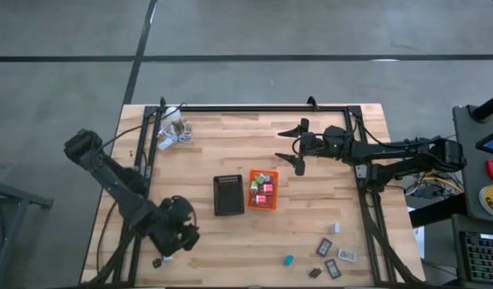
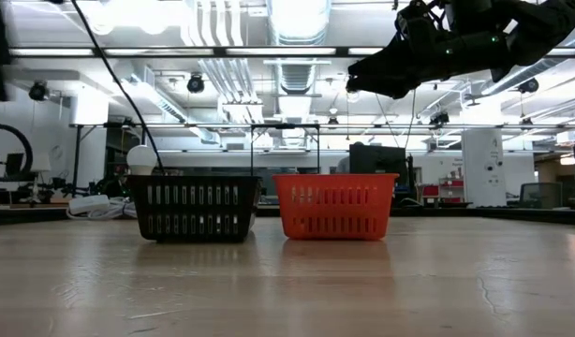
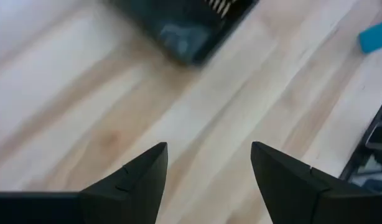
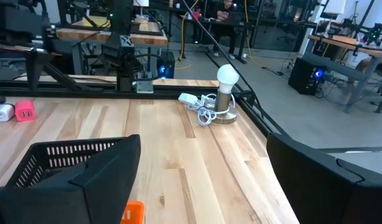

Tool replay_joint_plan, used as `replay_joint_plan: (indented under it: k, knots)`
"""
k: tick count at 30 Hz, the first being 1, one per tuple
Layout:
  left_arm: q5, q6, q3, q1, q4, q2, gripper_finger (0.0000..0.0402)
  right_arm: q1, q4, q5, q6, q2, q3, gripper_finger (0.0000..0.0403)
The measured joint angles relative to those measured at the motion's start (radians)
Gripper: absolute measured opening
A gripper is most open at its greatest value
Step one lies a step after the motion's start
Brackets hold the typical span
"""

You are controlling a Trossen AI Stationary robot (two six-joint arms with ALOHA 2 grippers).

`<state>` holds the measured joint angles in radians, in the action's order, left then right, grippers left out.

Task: Pick & Place Office items
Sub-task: Put the pink charger adapter into the orange bin

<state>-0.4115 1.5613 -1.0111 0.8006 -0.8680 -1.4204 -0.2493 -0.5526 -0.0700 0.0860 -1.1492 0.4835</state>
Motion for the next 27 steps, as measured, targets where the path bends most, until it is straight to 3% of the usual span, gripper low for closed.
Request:
replay_joint_plan:
  k: [6,13,27]
  knots:
    - [0.124,0.181,-0.001,0.103,-0.07,0.0,0.0235,0.0,0.0,0.0,0.0,0.0,0.0,0.0348]
    - [0.306,0.109,-0.001,0.187,-0.072,0.0,0.0235,-0.001,0.0,0.0,0.0,0.0,0.0,0.0341]
    - [0.296,0.106,0.006,0.254,-0.114,-0.063,0.0235,0.0,0.001,0.0,0.0,0.0,0.0,0.0346]
